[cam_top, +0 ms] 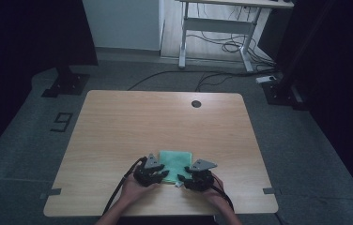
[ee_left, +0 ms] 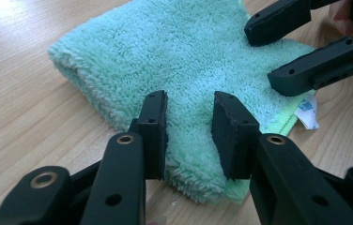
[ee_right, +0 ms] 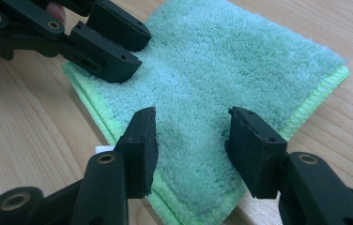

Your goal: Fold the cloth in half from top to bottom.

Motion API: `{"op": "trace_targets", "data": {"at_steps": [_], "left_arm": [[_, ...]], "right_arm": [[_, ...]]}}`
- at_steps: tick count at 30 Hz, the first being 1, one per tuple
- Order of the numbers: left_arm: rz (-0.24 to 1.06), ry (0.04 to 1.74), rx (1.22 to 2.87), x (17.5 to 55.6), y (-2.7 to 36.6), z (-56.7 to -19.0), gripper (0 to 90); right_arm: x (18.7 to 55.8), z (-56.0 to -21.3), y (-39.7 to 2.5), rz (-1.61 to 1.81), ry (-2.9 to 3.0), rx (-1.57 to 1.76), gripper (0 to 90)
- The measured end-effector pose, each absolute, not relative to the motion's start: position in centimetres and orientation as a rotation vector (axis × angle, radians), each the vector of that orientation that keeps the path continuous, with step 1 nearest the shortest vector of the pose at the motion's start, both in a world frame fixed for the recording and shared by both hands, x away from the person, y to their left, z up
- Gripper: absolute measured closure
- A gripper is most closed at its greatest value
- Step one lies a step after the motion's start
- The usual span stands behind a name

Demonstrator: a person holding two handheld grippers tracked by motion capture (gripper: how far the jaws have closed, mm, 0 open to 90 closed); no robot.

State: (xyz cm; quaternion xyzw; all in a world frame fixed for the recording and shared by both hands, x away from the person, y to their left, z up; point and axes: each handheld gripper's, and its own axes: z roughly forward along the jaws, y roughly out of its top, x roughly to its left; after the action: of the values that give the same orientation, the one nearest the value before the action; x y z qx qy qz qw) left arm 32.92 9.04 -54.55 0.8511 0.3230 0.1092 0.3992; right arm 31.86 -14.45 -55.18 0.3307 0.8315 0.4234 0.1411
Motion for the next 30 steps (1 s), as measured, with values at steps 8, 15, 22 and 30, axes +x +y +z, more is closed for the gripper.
{"op": "trace_targets", "data": {"at_steps": [8, 15, 22, 30], "left_arm": [[0.266, 0.835, 2.148, 32.9, 9.0, -54.5, 65.9], [0.293, 0.824, 2.163, 32.9, 8.8, -54.5, 65.1], [0.283, 0.84, 2.156, 33.9, 8.7, -54.6, 65.0], [0.265, 0.826, 2.166, 34.5, 8.7, -54.1, 61.7]], "right_arm": [[32.0, -55.2, -14.6, 1.235, 2.412, 0.949, 51.8], [32.2, -55.2, -14.6, 1.23, 2.423, 0.934, 52.1], [33.2, -55.2, -14.6, 1.22, 2.415, 0.947, 52.5], [33.6, -55.0, -14.5, 1.218, 2.401, 0.968, 50.5]]}}
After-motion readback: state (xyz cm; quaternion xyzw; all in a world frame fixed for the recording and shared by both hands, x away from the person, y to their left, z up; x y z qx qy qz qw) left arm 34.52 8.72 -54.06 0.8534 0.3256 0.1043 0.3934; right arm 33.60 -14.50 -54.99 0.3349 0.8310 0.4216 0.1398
